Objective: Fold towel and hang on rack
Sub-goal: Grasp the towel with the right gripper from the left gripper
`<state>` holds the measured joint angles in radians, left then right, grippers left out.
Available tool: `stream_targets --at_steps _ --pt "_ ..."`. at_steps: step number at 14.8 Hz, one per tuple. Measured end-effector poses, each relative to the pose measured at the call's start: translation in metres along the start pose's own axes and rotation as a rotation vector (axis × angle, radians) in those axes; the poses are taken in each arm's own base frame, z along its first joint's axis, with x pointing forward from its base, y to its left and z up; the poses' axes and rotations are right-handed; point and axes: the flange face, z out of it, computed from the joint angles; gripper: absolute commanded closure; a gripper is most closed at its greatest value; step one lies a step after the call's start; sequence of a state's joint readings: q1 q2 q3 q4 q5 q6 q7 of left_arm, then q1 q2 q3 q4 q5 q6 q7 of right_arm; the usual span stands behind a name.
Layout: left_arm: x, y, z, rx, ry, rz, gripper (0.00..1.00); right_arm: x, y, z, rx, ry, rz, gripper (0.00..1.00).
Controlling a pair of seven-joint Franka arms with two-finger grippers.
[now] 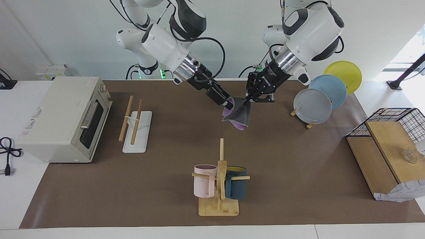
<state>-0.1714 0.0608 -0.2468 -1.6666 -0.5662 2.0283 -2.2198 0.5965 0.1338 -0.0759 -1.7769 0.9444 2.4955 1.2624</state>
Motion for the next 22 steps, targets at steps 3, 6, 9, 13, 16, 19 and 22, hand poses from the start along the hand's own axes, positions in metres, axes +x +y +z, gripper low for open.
stream_targets --at_steps 3,6,9,13,16,19,22 --pt "0.000 0.000 0.000 -0.001 0.002 0.001 1.00 0.002 -0.007 0.001 0.028 0.008 -0.002 0.00" --pt "0.000 -0.001 0.001 -0.001 0.003 0.001 1.00 0.005 -0.014 -0.005 0.046 0.012 0.001 0.00" --pt "-0.001 -0.001 0.000 -0.002 0.002 0.002 1.00 0.002 -0.014 -0.003 0.044 0.008 -0.003 0.00" --pt "-0.001 -0.002 -0.001 -0.004 0.000 0.003 1.00 -0.011 -0.005 0.007 0.025 -0.004 -0.018 0.00" --pt "-0.001 -0.002 -0.002 -0.004 0.000 0.003 1.00 -0.009 -0.007 0.007 0.037 0.002 -0.017 0.00" --pt "-0.001 -0.002 -0.002 -0.004 0.000 0.003 1.00 0.005 -0.006 0.019 0.051 0.029 -0.020 0.00" --pt "-0.001 -0.002 -0.002 -0.004 0.000 0.003 1.00 0.012 -0.006 0.031 0.066 0.049 -0.028 0.00"
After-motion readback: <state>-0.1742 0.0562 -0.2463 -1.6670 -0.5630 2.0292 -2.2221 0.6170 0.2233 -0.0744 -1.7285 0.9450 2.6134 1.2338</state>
